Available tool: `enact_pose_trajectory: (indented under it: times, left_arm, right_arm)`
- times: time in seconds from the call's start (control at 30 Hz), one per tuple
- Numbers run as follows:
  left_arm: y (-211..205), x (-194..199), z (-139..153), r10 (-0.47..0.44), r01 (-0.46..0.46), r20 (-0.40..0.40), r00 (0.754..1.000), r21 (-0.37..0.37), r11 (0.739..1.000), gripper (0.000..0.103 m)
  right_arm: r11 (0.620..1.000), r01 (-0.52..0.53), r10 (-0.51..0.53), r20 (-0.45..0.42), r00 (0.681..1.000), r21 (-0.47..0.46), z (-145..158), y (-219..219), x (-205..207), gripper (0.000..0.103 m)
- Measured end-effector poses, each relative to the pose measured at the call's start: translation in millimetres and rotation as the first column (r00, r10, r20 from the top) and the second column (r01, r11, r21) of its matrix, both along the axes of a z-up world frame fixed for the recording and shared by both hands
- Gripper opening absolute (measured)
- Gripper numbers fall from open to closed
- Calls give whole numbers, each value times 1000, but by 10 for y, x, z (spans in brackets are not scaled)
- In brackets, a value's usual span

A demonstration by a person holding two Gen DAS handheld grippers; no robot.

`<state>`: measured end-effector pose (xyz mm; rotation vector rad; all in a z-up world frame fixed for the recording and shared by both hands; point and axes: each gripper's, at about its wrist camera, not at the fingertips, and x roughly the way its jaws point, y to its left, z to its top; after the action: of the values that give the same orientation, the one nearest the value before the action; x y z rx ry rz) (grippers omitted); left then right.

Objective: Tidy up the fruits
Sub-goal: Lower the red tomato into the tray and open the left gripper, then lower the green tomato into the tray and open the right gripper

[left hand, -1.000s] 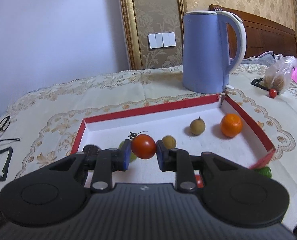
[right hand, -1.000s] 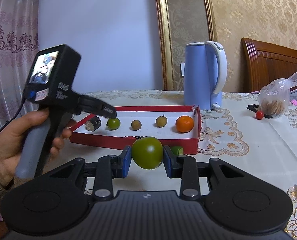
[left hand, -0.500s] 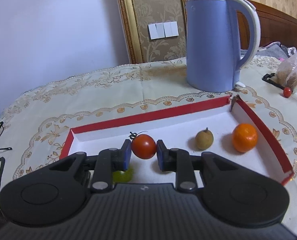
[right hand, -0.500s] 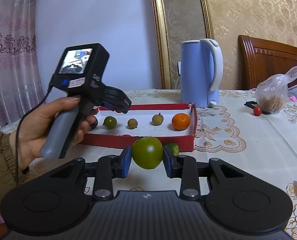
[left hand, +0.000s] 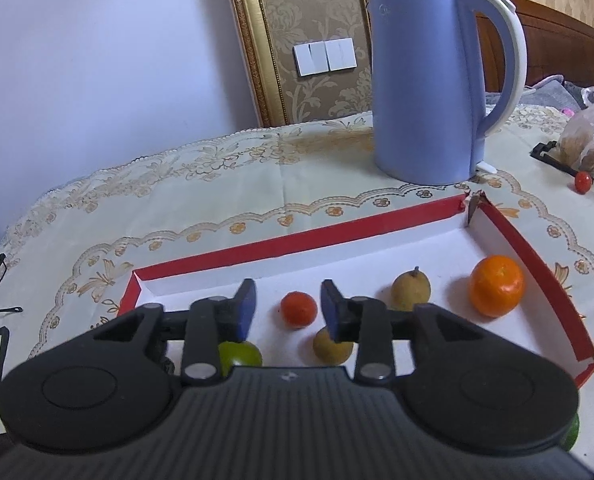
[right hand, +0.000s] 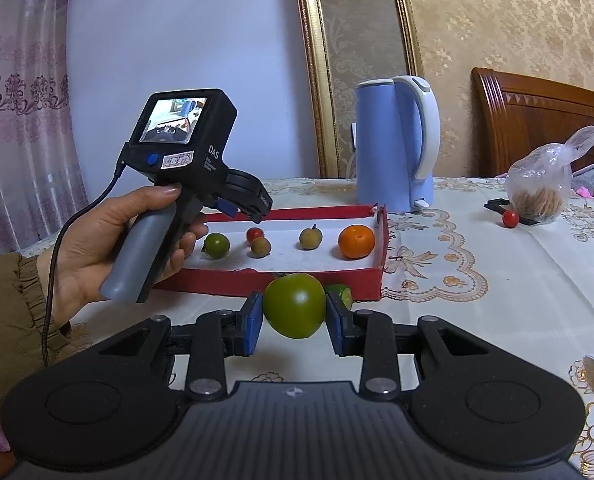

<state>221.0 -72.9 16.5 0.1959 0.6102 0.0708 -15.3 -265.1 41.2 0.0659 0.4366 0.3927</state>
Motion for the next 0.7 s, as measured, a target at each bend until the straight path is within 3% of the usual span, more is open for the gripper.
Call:
enact_pose_trajectory:
  times: [0.13,0.33,0.4,0.53,0.6,0.7]
  left_arm:
    - [84,-126,36,3,-3,16,1000,-25,1000,41]
    - [373,-500,107,32,-24,72,997,-107,994,64]
    - [487,-683,101,62,-48,115,991,-123,991,75]
    - [668,-1034,30,100,-75,183,978,-138,988,79]
    - [747,-1190,-12,107,-76,211,972,-149,986,93]
    - [850,-1410,-69,123,-84,267,956,-154,985,99]
  right_arm:
    - [1000,-2,2,-3,1000,-2,-6,17,13,33]
    - [1000,-10,10,-3,1000,-5,-6,62,17,33]
    - [1000,-11,11,-5,1000,-5,-9,73,25,33]
    - [1000,-18,18,-11,1000,-10,-16,130,57,33]
    - [1000,-25,25,-9,1000,-15,-7,173,71,33]
    - [999,-41,40,-3,999,-17,25,249,132,33]
